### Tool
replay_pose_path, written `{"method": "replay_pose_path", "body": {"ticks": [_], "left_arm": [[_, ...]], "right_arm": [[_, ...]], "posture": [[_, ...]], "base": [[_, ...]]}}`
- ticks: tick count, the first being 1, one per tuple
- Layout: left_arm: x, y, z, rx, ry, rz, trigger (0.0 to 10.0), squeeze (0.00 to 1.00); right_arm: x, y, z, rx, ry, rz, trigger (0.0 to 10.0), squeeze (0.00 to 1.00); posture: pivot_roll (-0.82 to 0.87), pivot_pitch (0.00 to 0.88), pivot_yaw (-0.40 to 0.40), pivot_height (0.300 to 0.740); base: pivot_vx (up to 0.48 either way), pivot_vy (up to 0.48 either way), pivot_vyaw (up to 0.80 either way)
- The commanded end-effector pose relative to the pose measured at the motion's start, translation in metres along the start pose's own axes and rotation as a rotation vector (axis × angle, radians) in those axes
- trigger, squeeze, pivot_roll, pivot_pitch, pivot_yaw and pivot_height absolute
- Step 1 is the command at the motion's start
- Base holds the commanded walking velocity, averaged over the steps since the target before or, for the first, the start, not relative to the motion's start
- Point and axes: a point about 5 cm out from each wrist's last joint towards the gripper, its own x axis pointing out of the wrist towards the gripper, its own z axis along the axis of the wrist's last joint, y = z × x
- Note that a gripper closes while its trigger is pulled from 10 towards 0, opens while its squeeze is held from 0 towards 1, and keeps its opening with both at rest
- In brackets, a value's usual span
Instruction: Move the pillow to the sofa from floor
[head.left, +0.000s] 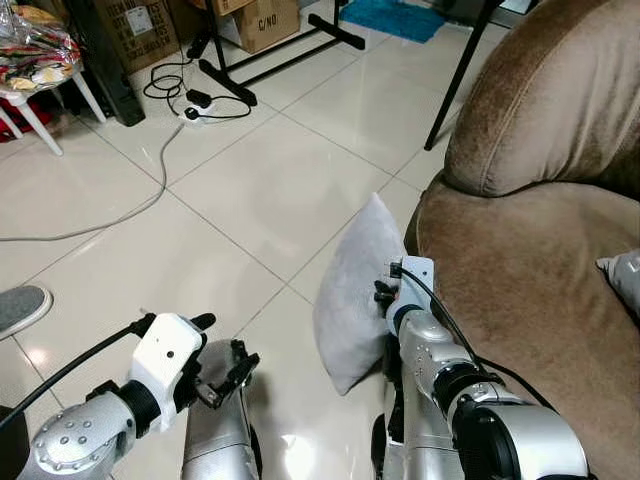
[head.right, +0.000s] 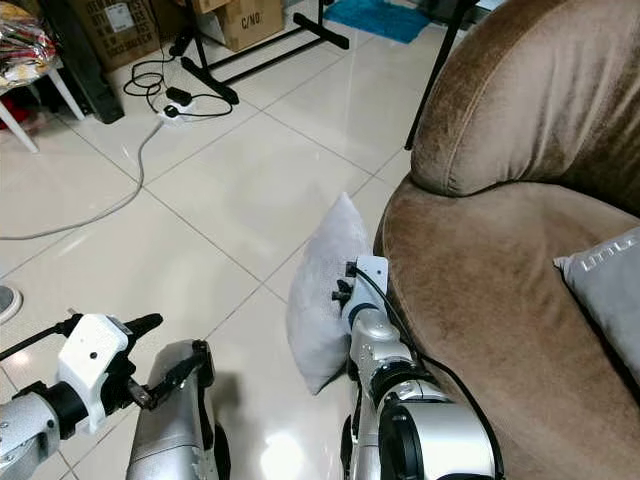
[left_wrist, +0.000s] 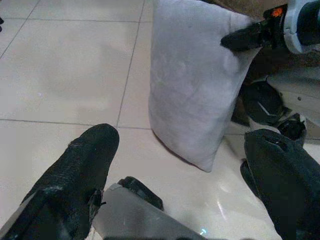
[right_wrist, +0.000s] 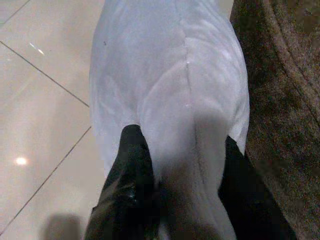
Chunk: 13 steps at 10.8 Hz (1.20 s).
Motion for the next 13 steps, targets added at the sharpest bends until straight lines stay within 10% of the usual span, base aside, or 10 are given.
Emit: {"method": "replay_pose_path", "body": {"ticks": [1,7,9,13], "left_arm": [[0.001,-0.001,0.0,0.011,0.0,-0.005,10.0,0.0],[0.024,0.008,0.0,0.033,-0.051,0.039,10.0,0.0],[0.032,0.014,0.007,0.049,-0.084,0.063,10.0,0.0],[0.033,0.019,0.028,0.081,-0.182,0.163,10.0,0.0]], "right_arm": [[0.0,0.0,-0.003,0.0,0.01,0.004,0.0,0.0],[-0.005,0.003,-0.007,0.063,-0.045,0.236,0.0,0.0],[-0.007,0.001,0.021,0.09,-0.157,0.334,0.0,0.0],[-0.06,-0.017,0.155,0.314,-0.592,0.376,0.0,0.0]], "posture": [[0.15,0.071,-0.009,0.496],[0.09,0.0,0.017,0.496],[0.06,0.0,0.009,0.496],[0.05,0.0,-0.019,0.496]], "base": [[0.0,0.0,0.0],[0.0,0.0,0.0],[0.0,0.0,0.0],[0.0,0.0,0.0]]}}
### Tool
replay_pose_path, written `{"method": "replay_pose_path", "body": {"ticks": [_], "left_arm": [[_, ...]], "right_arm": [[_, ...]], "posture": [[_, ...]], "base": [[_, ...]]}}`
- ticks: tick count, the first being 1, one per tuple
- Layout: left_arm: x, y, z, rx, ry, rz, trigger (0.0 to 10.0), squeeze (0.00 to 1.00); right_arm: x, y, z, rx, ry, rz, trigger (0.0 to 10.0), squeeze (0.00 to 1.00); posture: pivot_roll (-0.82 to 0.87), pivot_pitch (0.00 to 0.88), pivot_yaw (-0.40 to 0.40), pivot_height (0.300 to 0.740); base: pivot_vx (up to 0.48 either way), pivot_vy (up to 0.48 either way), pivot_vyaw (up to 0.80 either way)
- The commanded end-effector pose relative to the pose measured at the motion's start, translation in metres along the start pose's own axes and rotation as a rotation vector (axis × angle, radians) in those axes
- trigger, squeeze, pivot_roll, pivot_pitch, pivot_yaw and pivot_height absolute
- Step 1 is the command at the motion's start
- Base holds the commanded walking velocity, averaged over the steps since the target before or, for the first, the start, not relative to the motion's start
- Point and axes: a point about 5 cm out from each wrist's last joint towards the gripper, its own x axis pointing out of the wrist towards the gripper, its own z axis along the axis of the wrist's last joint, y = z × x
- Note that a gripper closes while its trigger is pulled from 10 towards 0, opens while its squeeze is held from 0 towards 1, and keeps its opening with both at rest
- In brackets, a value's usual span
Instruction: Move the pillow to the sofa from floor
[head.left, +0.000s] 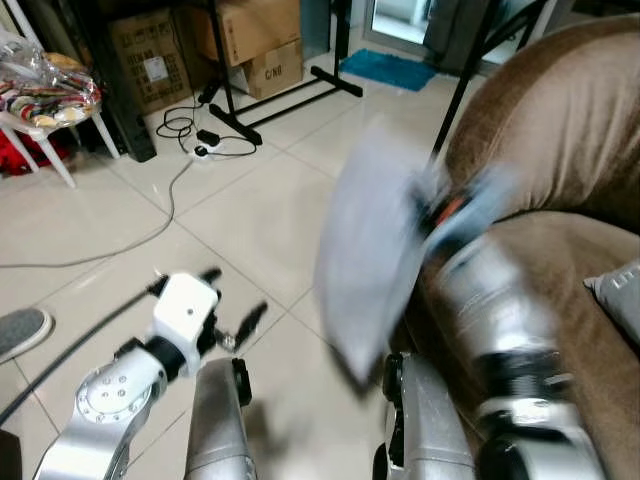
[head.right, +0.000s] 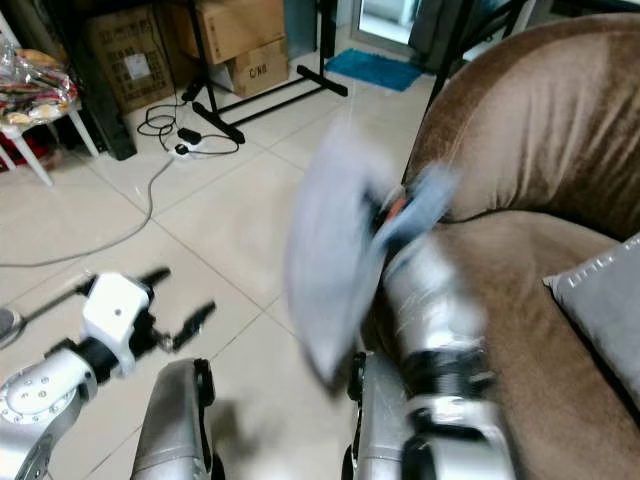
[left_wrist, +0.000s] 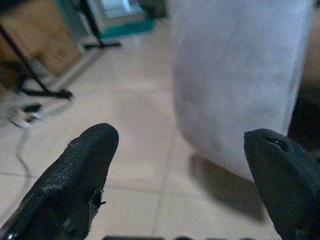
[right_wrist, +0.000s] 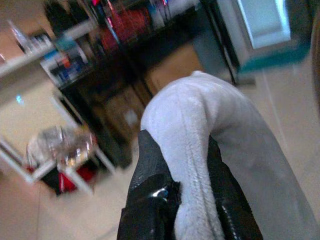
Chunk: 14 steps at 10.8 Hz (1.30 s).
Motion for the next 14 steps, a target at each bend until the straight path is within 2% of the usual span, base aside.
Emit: {"method": "replay_pose_path", "body": {"ticks": [1,2,3,4,5,6,7,8,9,11,14], "left_arm": [[-0.002,0.009,0.017,0.03,-0.064,0.068,10.0,0.0],[-0.001,0.012,0.027,0.035,-0.103,0.104,10.0,0.0],[0.001,0.017,0.045,0.043,-0.166,0.15,10.0,0.0],[0.009,0.016,0.052,0.043,-0.197,0.162,10.0,0.0],[0.013,0.015,0.051,0.043,-0.193,0.175,10.0,0.0],[0.015,0.015,0.051,0.045,-0.192,0.198,10.0,0.0],[0.017,0.017,0.049,0.039,-0.185,0.242,10.0,0.0],[0.018,0.015,0.049,0.041,-0.18,0.244,10.0,0.0],[0.02,0.014,0.049,0.047,-0.18,0.239,10.0,0.0],[0.022,0.014,0.048,0.075,-0.171,0.239,10.0,0.0],[0.026,0.008,0.048,0.048,-0.178,0.257,10.0,0.0]], "right_arm": [[-0.003,0.013,0.045,-0.024,-0.121,0.063,0.0,0.0],[-0.007,0.017,0.068,-0.066,-0.158,0.085,0.0,0.0],[-0.014,0.024,0.117,-0.154,-0.247,0.075,0.0,0.0],[-0.013,0.036,0.134,-0.216,-0.287,0.04,10.0,0.0],[-0.012,0.039,0.112,-0.237,-0.24,0.033,10.0,0.0],[-0.012,0.034,0.098,-0.268,-0.22,-0.034,10.0,0.0],[-0.014,0.029,0.077,-0.411,-0.195,-0.1,10.0,0.0],[-0.017,0.029,0.069,-0.434,-0.181,-0.108,10.0,0.0],[-0.018,0.026,0.059,-0.401,-0.15,-0.144,10.0,0.0],[-0.02,0.018,0.049,-0.417,-0.118,-0.187,10.0,0.0],[-0.022,0.016,0.036,-0.39,-0.079,-0.194,10.0,0.0]], "posture": [[0.04,0.0,-0.027,0.496],[0.04,0.0,-0.03,0.496],[0.04,0.0,-0.032,0.496],[0.03,0.0,-0.021,0.496],[0.03,0.0,-0.023,0.496],[0.03,0.0,-0.028,0.496],[0.02,0.0,-0.026,0.501],[0.02,0.0,-0.025,0.511],[0.02,0.0,-0.024,0.526],[0.02,0.0,-0.023,0.551],[0.01,0.0,-0.027,0.596]], "base": [[0.0,0.0,0.0],[0.0,0.0,0.0],[0.0,0.0,0.0],[0.0,0.0,0.0],[0.0,0.0,0.0],[0.0,0.0,0.0],[0.0,0.0,0.0],[0.0,0.0,0.0],[0.0,0.0,0.0],[0.0,0.0,0.0],[0.0,0.0,0.0]]}}
